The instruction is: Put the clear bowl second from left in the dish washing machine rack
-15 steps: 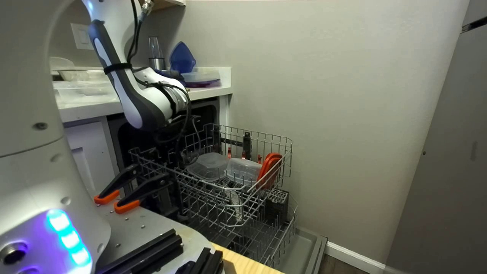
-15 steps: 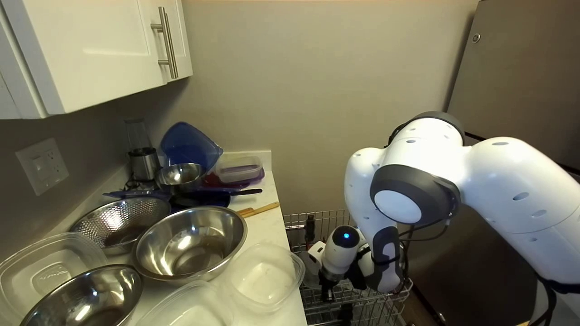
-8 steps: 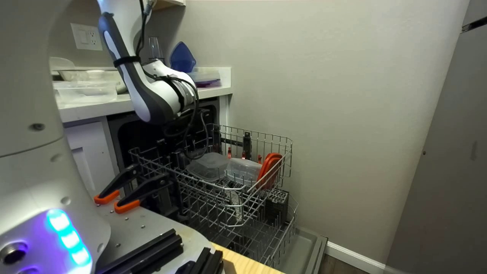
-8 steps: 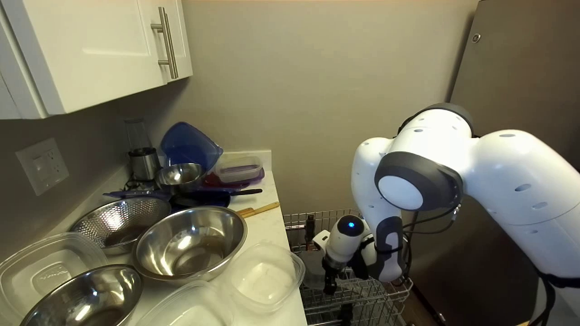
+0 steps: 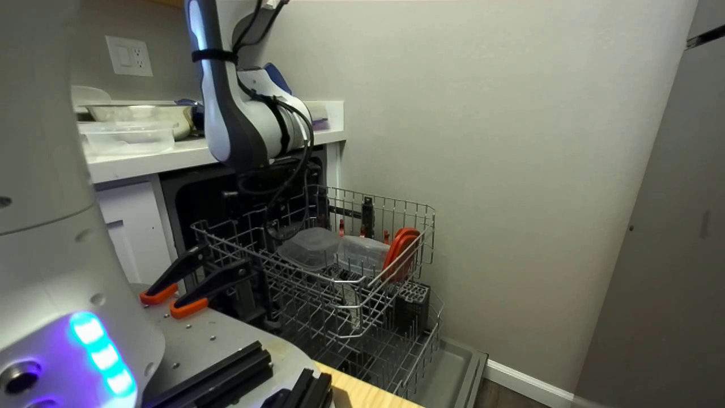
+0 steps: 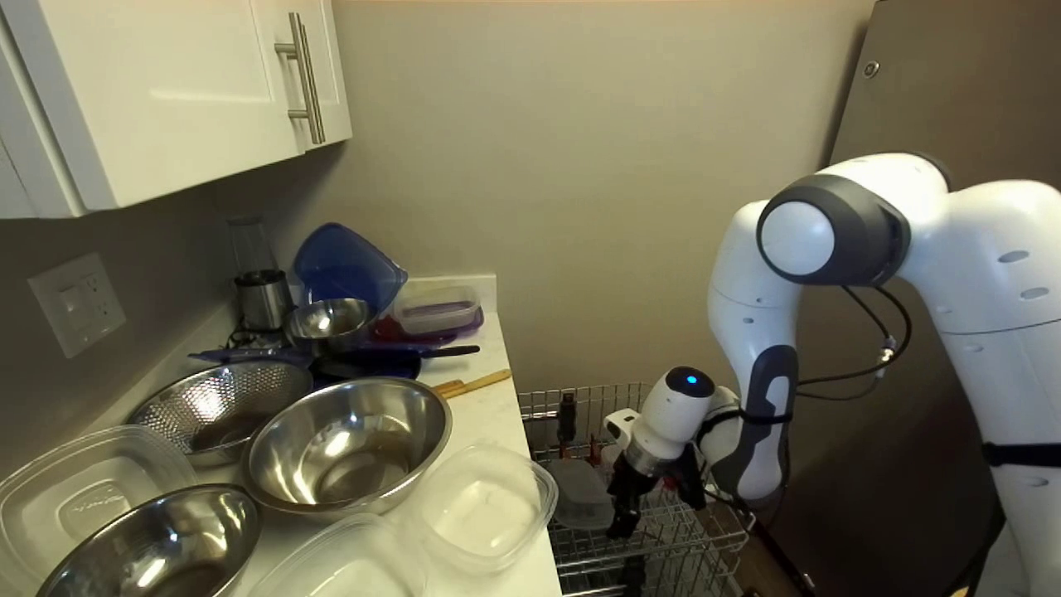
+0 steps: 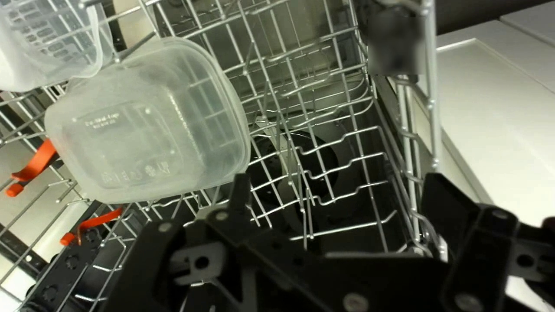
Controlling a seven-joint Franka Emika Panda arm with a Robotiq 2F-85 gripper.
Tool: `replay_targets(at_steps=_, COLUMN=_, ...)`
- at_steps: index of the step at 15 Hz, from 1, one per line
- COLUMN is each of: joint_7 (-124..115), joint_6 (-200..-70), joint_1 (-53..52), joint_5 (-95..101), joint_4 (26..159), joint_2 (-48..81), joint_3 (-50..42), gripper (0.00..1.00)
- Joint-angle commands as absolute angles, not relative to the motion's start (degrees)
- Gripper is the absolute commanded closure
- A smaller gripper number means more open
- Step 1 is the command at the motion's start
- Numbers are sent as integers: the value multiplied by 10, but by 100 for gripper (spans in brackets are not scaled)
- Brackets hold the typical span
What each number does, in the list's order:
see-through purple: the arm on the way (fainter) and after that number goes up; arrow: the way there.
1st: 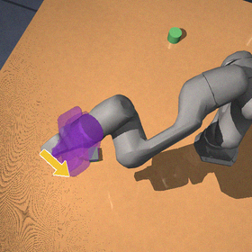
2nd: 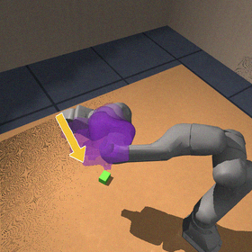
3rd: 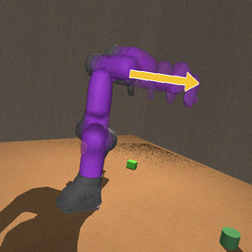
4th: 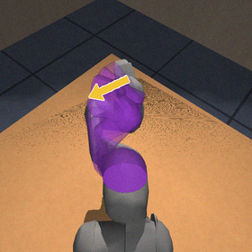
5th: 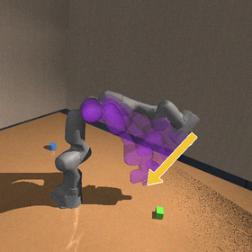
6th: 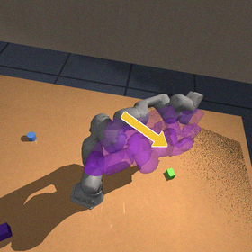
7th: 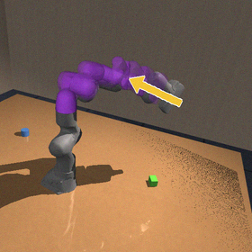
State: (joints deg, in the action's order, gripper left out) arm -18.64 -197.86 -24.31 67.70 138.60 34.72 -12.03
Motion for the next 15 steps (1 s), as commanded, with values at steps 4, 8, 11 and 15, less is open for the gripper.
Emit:
replay_targets(at_steps=4, joint_7=-242, joint_6=-1979, joint_1=-56, joint_5=763, joint_4=1437, joint_2=307, joint_3=23, gripper=0)
replay_targets(at_steps=8, joint_7=-249, joint_6=-1979, joint_1=-4, joint_5=769, joint_4=1446, joint_2=286, joint_3=60, gripper=0)
replay_targets(at_steps=11, joint_7=-247, joint_6=-1974, joint_1=10, joint_5=768, joint_4=1450, joint_2=258, joint_3=56, gripper=0)
replay_targets(at_steps=15, joint_7=-228, joint_6=-1978, joint_1=8, joint_5=759, joint_4=1422, joint_2=272, joint_3=51, gripper=0)
